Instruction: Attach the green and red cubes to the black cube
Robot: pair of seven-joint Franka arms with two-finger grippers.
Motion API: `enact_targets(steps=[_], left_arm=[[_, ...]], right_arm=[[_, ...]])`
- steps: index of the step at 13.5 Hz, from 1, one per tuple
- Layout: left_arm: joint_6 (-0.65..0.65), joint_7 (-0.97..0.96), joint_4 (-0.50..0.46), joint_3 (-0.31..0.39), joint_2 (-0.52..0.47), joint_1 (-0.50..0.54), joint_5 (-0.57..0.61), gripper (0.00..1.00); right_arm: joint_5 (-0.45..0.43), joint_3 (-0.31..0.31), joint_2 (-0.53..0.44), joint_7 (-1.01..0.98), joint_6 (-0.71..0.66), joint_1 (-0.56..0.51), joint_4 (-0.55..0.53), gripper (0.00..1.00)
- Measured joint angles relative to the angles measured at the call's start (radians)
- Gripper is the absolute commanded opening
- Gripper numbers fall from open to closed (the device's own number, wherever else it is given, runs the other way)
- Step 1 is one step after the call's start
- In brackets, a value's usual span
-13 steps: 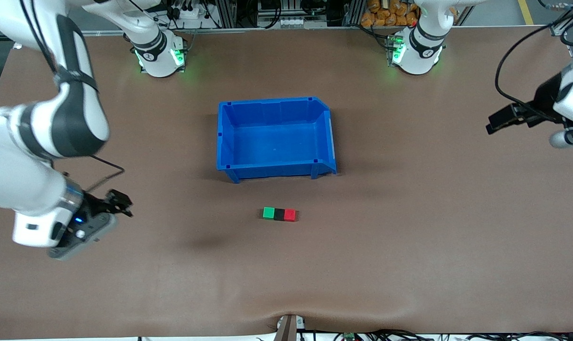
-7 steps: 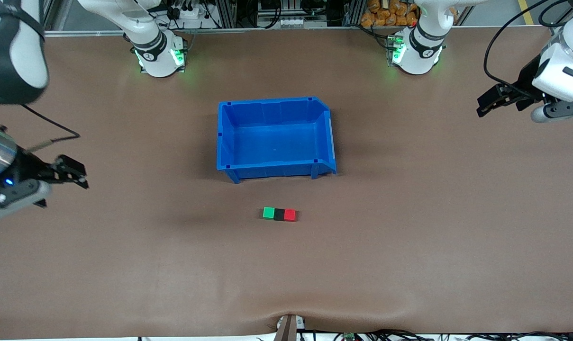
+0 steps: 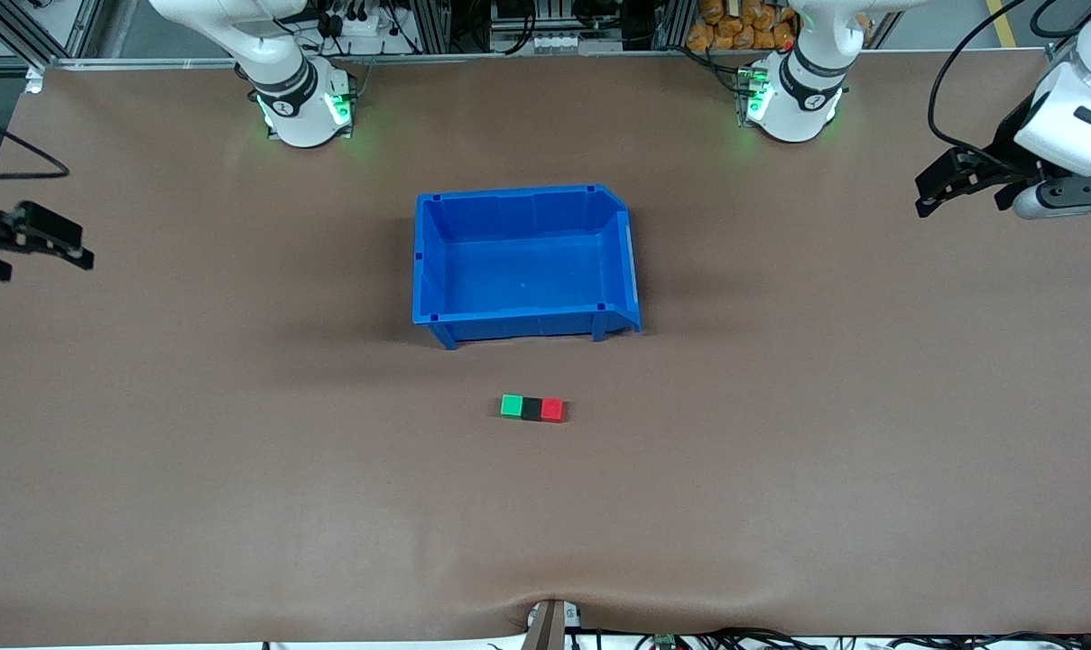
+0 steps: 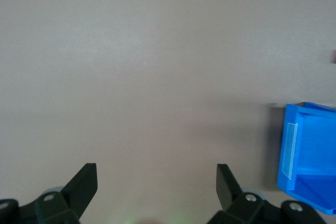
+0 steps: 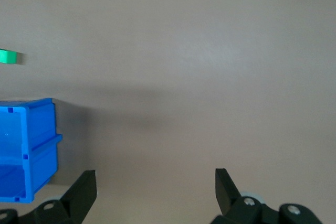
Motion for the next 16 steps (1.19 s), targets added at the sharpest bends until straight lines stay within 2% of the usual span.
enact_targets(steps=[5, 11, 16], left_arm=[[-0.096, 0.045, 0.110, 0.003, 0.065, 0.002, 0.002, 1.00], [-0.127, 0.106, 0.125, 0.012, 0.075, 0.031, 0.002, 1.00], [-0.129, 0.106, 0.131, 0.012, 0.075, 0.033, 0.002, 1.00]], right_arm=[[-0.017, 0.002, -0.086, 0.083, -0.081, -0.002, -0.036, 1.00], [-0.018, 0.002, -0.113, 0.088, 0.011, -0.004, -0.148, 1.00], [-0.024, 0.005, -0.114, 0.088, 0.017, -0.004, -0.160, 1.00]])
